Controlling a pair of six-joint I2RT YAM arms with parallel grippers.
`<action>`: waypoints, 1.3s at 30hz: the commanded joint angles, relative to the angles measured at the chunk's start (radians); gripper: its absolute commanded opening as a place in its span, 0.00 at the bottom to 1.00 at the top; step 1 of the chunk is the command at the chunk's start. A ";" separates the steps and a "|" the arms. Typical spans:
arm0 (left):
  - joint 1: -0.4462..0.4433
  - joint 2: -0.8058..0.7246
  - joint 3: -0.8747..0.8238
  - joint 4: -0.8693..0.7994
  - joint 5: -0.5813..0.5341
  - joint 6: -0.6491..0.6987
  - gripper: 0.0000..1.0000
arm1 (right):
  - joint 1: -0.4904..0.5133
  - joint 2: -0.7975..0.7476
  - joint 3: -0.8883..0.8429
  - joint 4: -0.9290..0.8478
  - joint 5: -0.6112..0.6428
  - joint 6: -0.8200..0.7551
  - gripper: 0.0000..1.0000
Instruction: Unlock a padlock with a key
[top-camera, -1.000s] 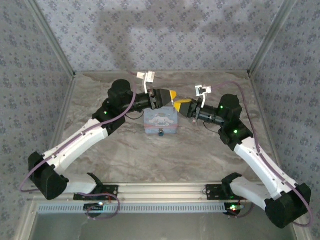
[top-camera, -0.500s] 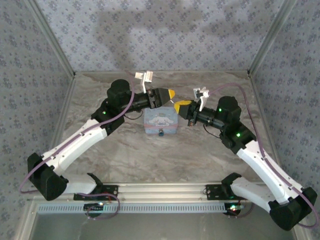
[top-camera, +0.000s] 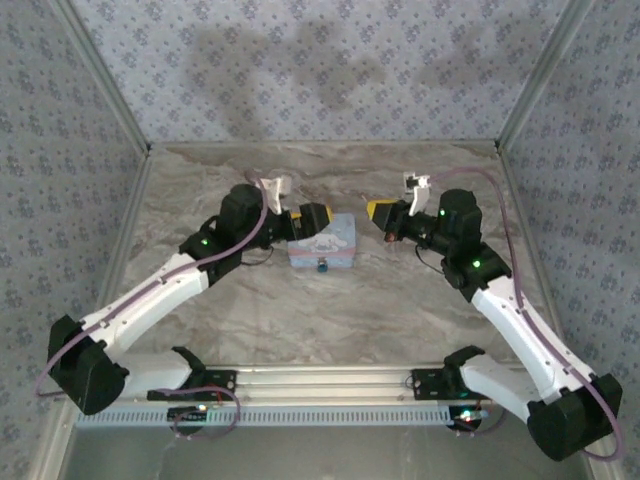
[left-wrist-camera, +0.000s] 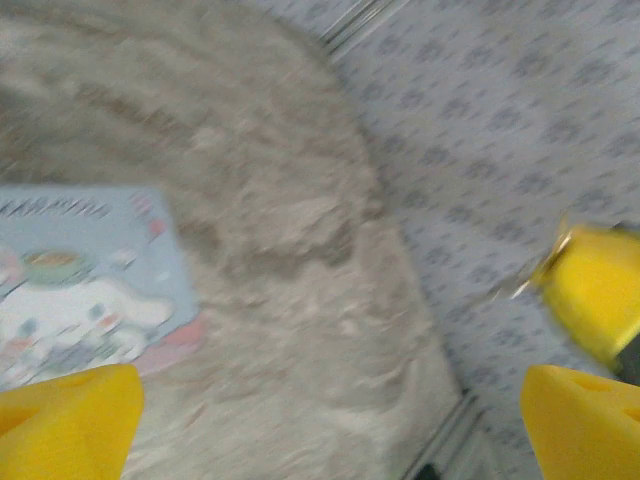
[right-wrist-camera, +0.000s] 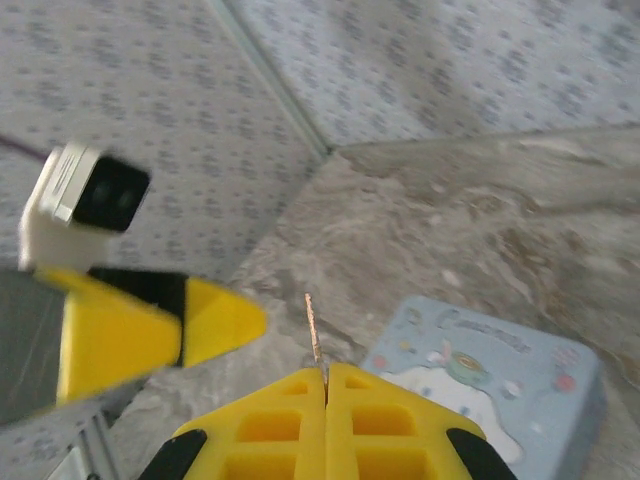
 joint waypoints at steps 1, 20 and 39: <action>-0.026 -0.026 -0.094 -0.046 -0.061 0.035 0.98 | -0.023 0.059 -0.009 -0.033 0.060 0.018 0.00; -0.176 0.293 -0.344 0.413 -0.275 0.194 0.98 | -0.019 0.576 0.279 -0.034 0.222 -0.101 0.00; -0.231 0.553 -0.274 0.608 -0.376 0.388 0.95 | 0.011 0.858 0.457 -0.076 0.299 -0.142 0.00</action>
